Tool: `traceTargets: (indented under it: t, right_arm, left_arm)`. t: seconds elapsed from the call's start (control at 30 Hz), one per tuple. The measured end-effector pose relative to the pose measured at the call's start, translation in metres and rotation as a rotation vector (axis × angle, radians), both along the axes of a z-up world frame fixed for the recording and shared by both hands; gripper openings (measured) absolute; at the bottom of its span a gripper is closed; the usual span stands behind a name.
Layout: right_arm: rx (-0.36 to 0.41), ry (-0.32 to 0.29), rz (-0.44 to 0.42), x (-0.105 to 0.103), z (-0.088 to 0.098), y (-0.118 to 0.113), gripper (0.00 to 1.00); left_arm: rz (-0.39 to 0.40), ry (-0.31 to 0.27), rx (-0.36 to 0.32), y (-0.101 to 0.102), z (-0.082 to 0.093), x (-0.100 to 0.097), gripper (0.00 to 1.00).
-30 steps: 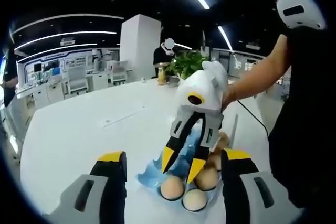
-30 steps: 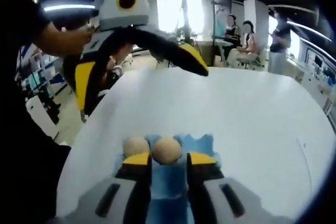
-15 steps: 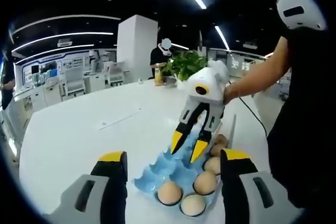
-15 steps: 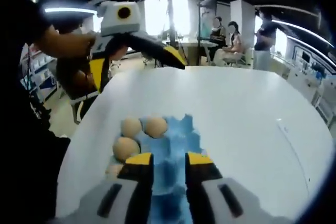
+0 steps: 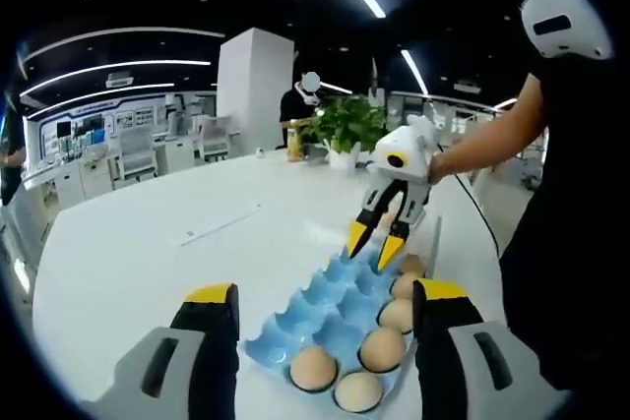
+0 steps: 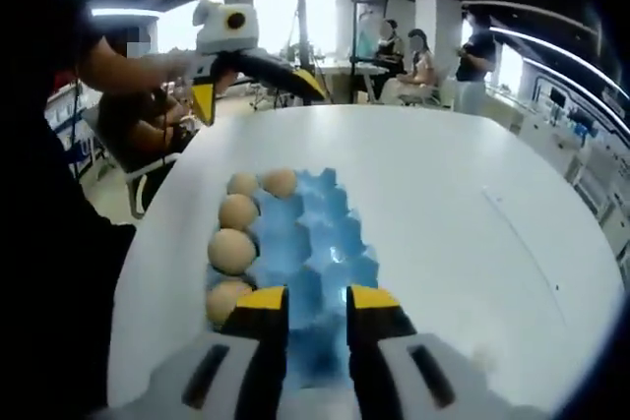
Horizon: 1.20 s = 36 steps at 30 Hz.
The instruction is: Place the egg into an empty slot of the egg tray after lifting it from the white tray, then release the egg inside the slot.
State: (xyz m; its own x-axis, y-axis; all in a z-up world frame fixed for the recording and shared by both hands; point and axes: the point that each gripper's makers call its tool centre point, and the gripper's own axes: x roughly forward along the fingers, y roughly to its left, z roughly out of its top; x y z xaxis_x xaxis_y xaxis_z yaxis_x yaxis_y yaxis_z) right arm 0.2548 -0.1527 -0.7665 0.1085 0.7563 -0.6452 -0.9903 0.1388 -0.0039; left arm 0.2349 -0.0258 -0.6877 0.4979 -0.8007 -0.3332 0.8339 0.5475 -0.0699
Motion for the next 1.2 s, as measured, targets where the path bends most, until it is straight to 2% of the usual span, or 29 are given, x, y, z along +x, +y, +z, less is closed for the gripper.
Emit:
traceTargets:
  t: [0.4, 0.77, 0.8, 0.93, 1.0, 1.03, 1.07, 1.2]
  right_arm:
    - [-0.077, -0.015, -0.097, 0.004, -0.003, -0.069, 0.23]
    - [-0.174, -0.033, -0.122, 0.007, -0.008, -0.115, 0.24]
    - [-0.215, -0.049, -0.110, 0.007, -0.012, -0.123, 0.24]
    - [-0.261, -0.060, -0.106, 0.010, -0.019, -0.135, 0.24]
    - [-0.326, -0.070, -0.088, 0.010, -0.025, -0.147, 0.25]
    - [-0.277, -0.062, -0.098, 0.011, -0.023, -0.141, 0.25]
    - [-0.282, -0.029, -0.115, 0.012, -0.024, -0.141, 0.25]
    - [-0.338, -0.043, -0.032, 0.009, -0.028, -0.137, 0.25]
  left_arm:
    - [-0.002, -0.007, -0.008, -0.005, 0.004, 0.002, 0.72]
    - [-0.005, -0.011, -0.005, -0.007, 0.005, 0.002, 0.72]
    - [-0.005, -0.011, -0.004, -0.007, 0.005, 0.002, 0.71]
    - [-0.003, -0.014, -0.009, -0.008, 0.006, 0.003, 0.71]
    - [-0.005, -0.014, -0.008, -0.009, 0.007, 0.003, 0.71]
    - [-0.006, -0.013, -0.008, -0.009, 0.006, 0.003, 0.71]
    - [-0.005, -0.012, -0.007, -0.009, 0.006, 0.003, 0.71]
    - [-0.004, -0.014, -0.005, -0.008, 0.008, 0.004, 0.70]
